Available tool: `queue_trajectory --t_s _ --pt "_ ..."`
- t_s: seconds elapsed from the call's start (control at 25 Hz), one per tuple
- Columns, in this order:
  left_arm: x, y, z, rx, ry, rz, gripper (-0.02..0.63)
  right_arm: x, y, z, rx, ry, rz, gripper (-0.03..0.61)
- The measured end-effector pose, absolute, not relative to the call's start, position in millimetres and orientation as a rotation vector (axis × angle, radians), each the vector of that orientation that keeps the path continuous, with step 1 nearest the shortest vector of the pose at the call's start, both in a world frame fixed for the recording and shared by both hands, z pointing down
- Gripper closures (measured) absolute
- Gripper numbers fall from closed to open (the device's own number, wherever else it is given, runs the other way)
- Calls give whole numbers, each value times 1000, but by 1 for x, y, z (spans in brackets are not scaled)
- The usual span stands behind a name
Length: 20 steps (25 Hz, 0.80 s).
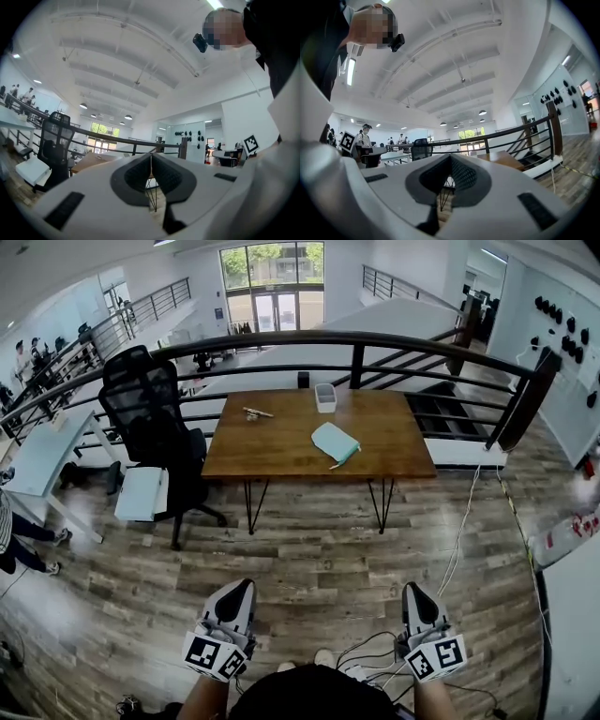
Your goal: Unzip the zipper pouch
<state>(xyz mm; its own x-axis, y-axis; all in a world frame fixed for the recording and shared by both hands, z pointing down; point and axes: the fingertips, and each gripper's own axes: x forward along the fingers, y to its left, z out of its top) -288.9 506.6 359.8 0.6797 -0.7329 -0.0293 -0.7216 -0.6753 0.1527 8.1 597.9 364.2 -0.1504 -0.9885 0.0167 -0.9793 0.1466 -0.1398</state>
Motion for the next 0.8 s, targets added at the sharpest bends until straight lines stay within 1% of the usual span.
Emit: queue_trajectory --t_s 0.12,0.16,0.2,0.24,0.28,0.32,0.36,0.56,0.8 --pt "-282 506 353 2765 -1228 -171 597 21 601 365 -1982 2324 -151 583" --pt "-279 506 350 2769 -1236 -187 597 24 602 364 -1964 2328 -142 561" --pt "-276 507 347 2772 -1247 -200 595 27 601 364 -1941 2335 -131 477" --pt "-273 507 345 2769 -1263 -206 534 31 601 362 -1922 2339 -120 354" --pt "-270 506 344 2761 -1282 -204 442 35 600 361 -1915 2334 -109 295" --pt "-266 506 343 2751 -1299 -203 425 40 599 359 -1916 2320 -100 293" --pt "-264 507 343 2742 -1309 -204 423 46 598 358 -1921 2303 -94 293" --pt "-252 517 343 2741 -1342 -183 423 70 602 357 -1930 2252 -117 291" --pt "-255 516 351 2725 -1367 -128 423 85 597 366 -1954 2219 -141 310"
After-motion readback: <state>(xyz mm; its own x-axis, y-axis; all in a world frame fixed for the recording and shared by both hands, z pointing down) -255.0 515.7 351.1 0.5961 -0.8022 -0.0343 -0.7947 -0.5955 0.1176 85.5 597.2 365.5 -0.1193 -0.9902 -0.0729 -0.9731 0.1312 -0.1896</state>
